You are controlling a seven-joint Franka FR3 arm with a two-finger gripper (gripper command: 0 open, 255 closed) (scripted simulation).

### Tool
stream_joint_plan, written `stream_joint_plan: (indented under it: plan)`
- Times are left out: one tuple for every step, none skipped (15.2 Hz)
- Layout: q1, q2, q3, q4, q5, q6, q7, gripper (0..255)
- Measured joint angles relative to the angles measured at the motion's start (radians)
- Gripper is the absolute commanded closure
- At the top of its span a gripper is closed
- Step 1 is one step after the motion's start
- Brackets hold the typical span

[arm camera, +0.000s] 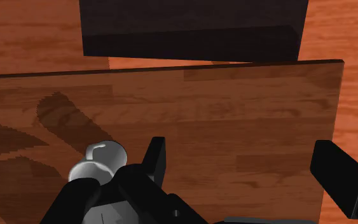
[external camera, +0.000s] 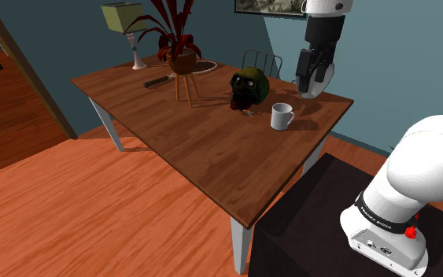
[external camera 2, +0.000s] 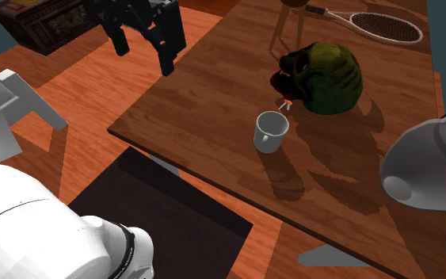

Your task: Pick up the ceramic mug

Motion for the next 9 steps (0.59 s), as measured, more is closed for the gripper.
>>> stream_joint_plan:
  plan:
    - [0.000, 0.000, 0.000, 0.000, 0.000, 0.000, 0.000, 0]
    - [-0.002, 0.006, -0.006, -0.009, -0.005, 0.014, -0.008, 0]
    - [-0.007, 0.017, -0.016, -0.018, -0.012, 0.032, -0.020, 0]
    - [-0.011, 0.038, -0.026, -0.017, -0.020, 0.052, -0.032, 0]
    - [-0.017, 0.063, -0.040, -0.022, -0.030, 0.080, -0.050, 0]
    - [-0.024, 0.085, -0.057, -0.023, -0.042, 0.104, -0.070, 0]
    - [-0.032, 0.104, -0.076, -0.033, -0.055, 0.131, -0.092, 0]
    - [-0.035, 0.125, -0.085, -0.040, -0.061, 0.159, -0.104, 0]
    - [-0.039, 0.153, -0.096, -0.047, -0.067, 0.192, -0.117, 0]
